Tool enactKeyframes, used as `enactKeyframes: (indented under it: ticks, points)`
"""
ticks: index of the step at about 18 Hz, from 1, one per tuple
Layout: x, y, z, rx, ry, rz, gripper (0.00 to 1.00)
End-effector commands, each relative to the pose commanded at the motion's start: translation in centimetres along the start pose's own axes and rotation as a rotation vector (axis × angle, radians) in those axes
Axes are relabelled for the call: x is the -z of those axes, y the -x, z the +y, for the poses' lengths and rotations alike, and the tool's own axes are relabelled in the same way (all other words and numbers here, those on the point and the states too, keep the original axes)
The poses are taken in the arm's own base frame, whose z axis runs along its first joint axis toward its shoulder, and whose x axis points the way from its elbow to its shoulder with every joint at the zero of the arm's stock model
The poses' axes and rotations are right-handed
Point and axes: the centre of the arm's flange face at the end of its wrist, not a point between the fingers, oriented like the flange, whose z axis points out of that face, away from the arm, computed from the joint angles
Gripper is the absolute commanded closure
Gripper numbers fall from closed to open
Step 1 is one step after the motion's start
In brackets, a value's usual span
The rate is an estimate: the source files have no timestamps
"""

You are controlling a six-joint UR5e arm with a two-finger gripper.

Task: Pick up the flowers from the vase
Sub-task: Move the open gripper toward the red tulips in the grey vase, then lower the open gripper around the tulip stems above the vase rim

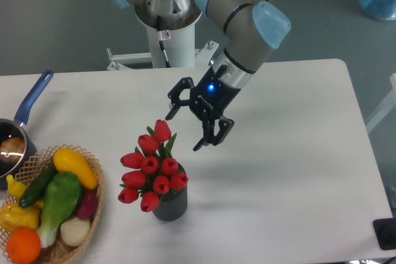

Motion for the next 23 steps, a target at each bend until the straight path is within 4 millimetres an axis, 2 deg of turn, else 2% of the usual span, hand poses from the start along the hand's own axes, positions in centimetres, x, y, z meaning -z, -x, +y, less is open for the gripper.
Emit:
enactKeyframes:
  ticks: [13, 18, 23]
  points:
    - [-0.6, 2.6, -0.1, 0.067, -0.07, -0.028, 0.0]
    - [-0.5, 4.6, -0.8, 0.048, -0.093, -0.038, 0.0]
    - [-1.4, 4.6, -0.5, 0.0, -0.067, -0.043, 0.0]
